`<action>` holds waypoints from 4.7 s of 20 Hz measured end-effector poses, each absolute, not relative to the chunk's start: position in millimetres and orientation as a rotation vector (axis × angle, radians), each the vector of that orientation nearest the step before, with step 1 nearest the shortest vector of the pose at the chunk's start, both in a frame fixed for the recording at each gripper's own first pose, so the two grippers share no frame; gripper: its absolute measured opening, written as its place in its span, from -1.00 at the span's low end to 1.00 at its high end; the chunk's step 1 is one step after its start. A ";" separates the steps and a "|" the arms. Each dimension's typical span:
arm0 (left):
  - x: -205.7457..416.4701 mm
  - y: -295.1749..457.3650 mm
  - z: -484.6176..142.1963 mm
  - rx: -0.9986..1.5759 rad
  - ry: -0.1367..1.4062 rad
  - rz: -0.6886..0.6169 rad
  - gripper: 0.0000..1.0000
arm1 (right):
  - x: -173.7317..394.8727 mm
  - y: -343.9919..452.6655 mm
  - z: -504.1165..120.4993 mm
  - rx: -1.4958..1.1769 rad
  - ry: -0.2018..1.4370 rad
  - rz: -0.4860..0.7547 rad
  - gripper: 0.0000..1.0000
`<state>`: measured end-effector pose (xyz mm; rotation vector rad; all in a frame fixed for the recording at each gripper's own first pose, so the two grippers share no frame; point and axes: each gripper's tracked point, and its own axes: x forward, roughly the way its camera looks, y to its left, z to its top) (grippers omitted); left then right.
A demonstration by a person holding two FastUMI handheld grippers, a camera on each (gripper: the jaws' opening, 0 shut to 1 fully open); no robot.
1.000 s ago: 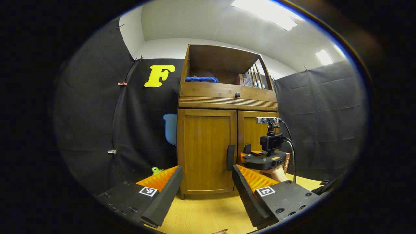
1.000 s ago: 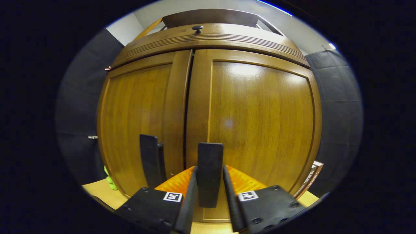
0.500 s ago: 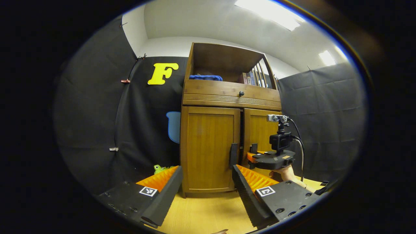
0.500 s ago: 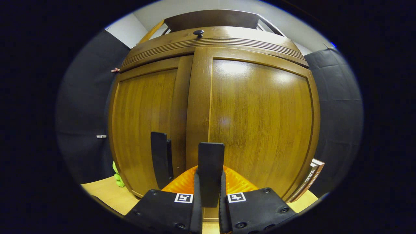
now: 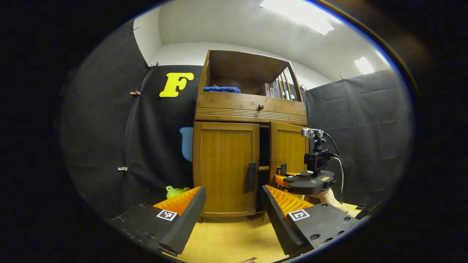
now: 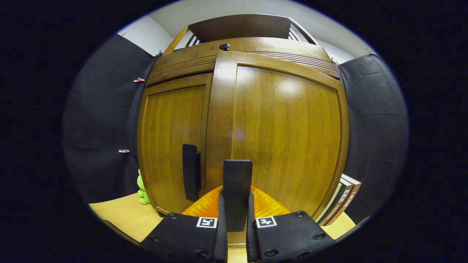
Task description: Open the right door of the double-door shoe cabinet with the right hand, and open the left door with the left hand.
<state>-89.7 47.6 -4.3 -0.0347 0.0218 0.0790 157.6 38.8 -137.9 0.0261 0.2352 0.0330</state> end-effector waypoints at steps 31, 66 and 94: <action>-12.0 -74.9 -22.9 -0.044 0.047 -0.180 0.84 | 7.2 -94.4 -92.9 0.004 0.219 -0.072 -0.55; 122.5 -59.0 -68.1 0.028 0.014 -0.034 0.88 | -74.9 -185.0 -54.4 0.005 0.084 -0.253 -0.07; 232.1 21.6 -118.5 -0.007 0.030 0.142 -0.33 | -65.4 -195.0 -59.8 -0.008 0.040 -0.260 0.92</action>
